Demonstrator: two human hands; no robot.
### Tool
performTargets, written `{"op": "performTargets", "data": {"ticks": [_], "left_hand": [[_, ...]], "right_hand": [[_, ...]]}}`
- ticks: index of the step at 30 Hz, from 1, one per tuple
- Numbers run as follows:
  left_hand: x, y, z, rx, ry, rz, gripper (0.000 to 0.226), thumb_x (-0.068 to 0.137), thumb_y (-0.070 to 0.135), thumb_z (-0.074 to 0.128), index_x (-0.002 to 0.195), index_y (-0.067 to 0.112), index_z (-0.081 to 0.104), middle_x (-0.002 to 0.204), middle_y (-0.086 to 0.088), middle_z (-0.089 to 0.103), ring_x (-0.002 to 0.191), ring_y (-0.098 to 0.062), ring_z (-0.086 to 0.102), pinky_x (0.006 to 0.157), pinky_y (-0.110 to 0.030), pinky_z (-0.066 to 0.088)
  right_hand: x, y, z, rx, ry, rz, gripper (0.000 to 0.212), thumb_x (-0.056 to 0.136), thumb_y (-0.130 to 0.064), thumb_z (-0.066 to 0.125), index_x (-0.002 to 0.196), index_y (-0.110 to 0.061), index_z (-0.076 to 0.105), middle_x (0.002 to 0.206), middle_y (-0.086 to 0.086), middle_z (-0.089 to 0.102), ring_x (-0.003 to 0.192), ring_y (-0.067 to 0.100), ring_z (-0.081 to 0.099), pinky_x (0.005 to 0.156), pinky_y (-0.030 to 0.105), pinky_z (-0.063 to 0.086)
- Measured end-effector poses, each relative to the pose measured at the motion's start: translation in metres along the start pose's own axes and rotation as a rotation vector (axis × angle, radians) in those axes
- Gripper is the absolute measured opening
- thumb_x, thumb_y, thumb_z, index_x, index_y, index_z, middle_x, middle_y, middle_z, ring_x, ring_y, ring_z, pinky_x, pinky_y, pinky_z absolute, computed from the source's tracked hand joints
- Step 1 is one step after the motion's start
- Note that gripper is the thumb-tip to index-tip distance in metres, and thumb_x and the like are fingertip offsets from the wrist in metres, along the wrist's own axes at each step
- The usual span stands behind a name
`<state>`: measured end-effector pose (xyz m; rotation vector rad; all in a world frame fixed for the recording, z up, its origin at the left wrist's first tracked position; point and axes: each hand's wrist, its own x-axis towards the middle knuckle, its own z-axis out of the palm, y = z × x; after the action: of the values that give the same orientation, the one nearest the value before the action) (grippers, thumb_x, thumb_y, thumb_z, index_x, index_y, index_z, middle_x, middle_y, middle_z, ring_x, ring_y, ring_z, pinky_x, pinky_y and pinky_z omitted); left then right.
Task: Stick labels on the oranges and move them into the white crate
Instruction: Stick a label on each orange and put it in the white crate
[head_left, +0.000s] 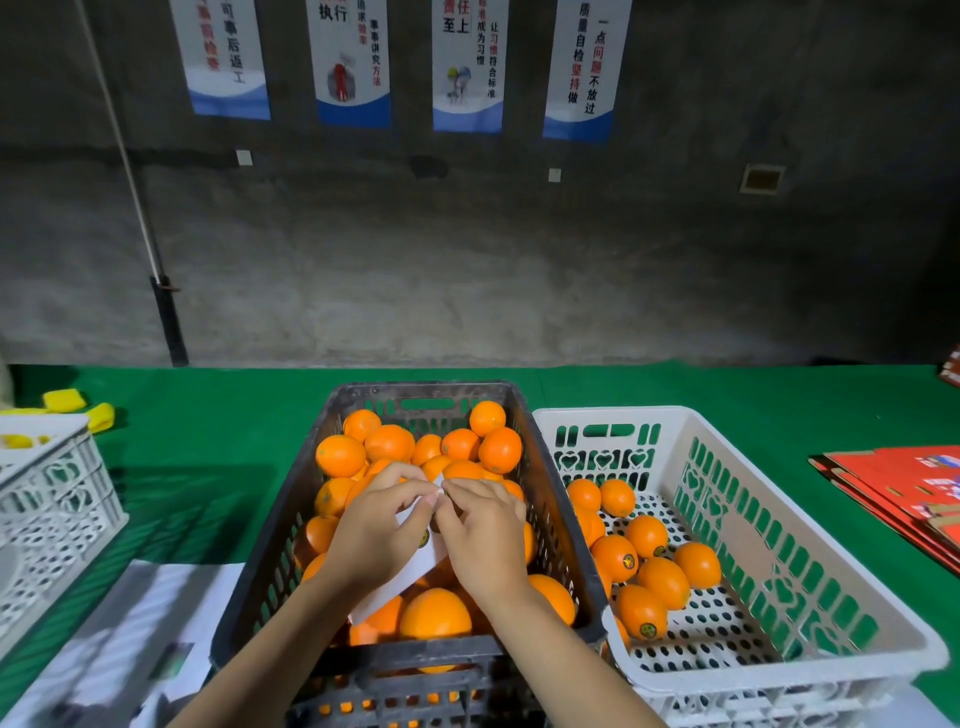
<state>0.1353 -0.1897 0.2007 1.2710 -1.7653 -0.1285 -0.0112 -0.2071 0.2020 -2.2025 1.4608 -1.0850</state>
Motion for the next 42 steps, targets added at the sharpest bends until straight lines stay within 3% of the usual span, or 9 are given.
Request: {"op": "performTargets", "data": {"ticks": [6, 11, 17, 19, 22, 29, 34, 37, 42], "left_hand": [[-0.001, 0.002, 0.002, 0.0, -0.025, -0.021, 0.013, 0.096, 0.014, 0.061, 0.096, 0.02, 0.073, 0.098, 0.023, 0.055, 0.092, -0.008, 0.058, 0.073, -0.023, 0.051], [0.0, -0.002, 0.004, 0.058, 0.021, -0.053, 0.013, 0.098, 0.017, 0.058, 0.094, 0.019, 0.07, 0.097, 0.02, 0.055, 0.09, -0.006, 0.057, 0.071, -0.027, 0.051], [0.001, -0.008, 0.006, 0.2, 0.149, -0.201, 0.016, 0.099, 0.021, 0.054, 0.104, 0.021, 0.069, 0.101, 0.009, 0.066, 0.091, -0.007, 0.059, 0.068, -0.007, 0.037], [0.003, -0.008, 0.001, 0.243, 0.281, -0.288, 0.019, 0.101, 0.025, 0.049, 0.104, 0.023, 0.067, 0.101, 0.005, 0.067, 0.087, -0.014, 0.06, 0.064, -0.014, 0.038], [0.007, -0.004, -0.011, 0.168, 0.484, -0.388, 0.022, 0.101, 0.034, 0.036, 0.092, 0.026, 0.054, 0.089, 0.005, 0.059, 0.077, -0.018, 0.054, 0.066, -0.032, 0.039], [0.007, -0.002, -0.011, 0.186, 0.507, -0.508, 0.024, 0.105, 0.038, 0.031, 0.088, 0.027, 0.045, 0.074, 0.011, 0.052, 0.061, -0.012, 0.052, 0.058, -0.027, 0.035], [0.006, -0.002, -0.007, 0.254, 0.401, -0.433, 0.023, 0.104, 0.038, 0.03, 0.086, 0.03, 0.041, 0.069, 0.008, 0.052, 0.059, -0.022, 0.053, 0.058, -0.035, 0.036], [0.006, -0.001, -0.007, 0.27, 0.38, -0.441, 0.02, 0.104, 0.038, 0.029, 0.092, 0.031, 0.044, 0.075, 0.005, 0.057, 0.062, -0.028, 0.056, 0.062, -0.039, 0.043], [0.006, 0.001, -0.009, 0.267, 0.37, -0.441, 0.023, 0.104, 0.038, 0.029, 0.097, 0.027, 0.049, 0.077, 0.002, 0.059, 0.064, -0.032, 0.059, 0.061, -0.04, 0.045]], "right_hand": [[-0.001, 0.0, -0.001, 0.01, 0.004, 0.024, 0.03, 0.101, -0.033, 0.048, 0.113, -0.026, 0.075, 0.114, -0.014, 0.07, 0.116, 0.006, 0.05, 0.104, 0.032, 0.032], [-0.001, 0.002, -0.003, 0.171, 0.095, 0.037, 0.03, 0.098, -0.019, 0.055, 0.071, -0.013, 0.067, 0.073, -0.003, 0.06, 0.08, 0.021, 0.055, 0.074, 0.047, 0.047], [0.001, 0.004, -0.005, 0.361, 0.252, 0.137, 0.019, 0.101, -0.023, 0.057, 0.097, -0.019, 0.075, 0.094, -0.015, 0.061, 0.089, 0.01, 0.058, 0.069, 0.023, 0.046], [0.001, 0.005, -0.004, 0.345, 0.254, 0.166, 0.016, 0.099, -0.024, 0.06, 0.096, -0.019, 0.075, 0.094, -0.016, 0.059, 0.086, 0.011, 0.059, 0.066, 0.024, 0.046], [0.0, 0.006, -0.005, 0.342, 0.122, 0.166, 0.018, 0.094, -0.022, 0.066, 0.083, -0.013, 0.076, 0.088, -0.006, 0.068, 0.084, 0.012, 0.061, 0.072, 0.034, 0.051], [-0.014, 0.02, -0.033, 0.28, -0.459, -0.15, 0.013, 0.091, -0.018, 0.068, 0.094, -0.02, 0.08, 0.094, -0.009, 0.072, 0.093, 0.003, 0.064, 0.086, 0.026, 0.052], [-0.024, 0.033, -0.046, 0.247, -0.461, -0.21, 0.012, 0.092, -0.024, 0.069, 0.095, -0.025, 0.08, 0.092, -0.021, 0.069, 0.092, 0.0, 0.065, 0.084, 0.025, 0.053], [-0.027, 0.034, -0.044, 0.28, -0.519, -0.264, 0.011, 0.092, -0.02, 0.07, 0.093, -0.018, 0.081, 0.101, -0.013, 0.073, 0.099, 0.0, 0.065, 0.086, 0.022, 0.052], [-0.026, 0.033, -0.045, 0.25, -0.663, -0.14, 0.021, 0.085, -0.03, 0.067, 0.101, -0.034, 0.08, 0.117, -0.023, 0.068, 0.11, -0.011, 0.058, 0.094, 0.015, 0.046]]}}
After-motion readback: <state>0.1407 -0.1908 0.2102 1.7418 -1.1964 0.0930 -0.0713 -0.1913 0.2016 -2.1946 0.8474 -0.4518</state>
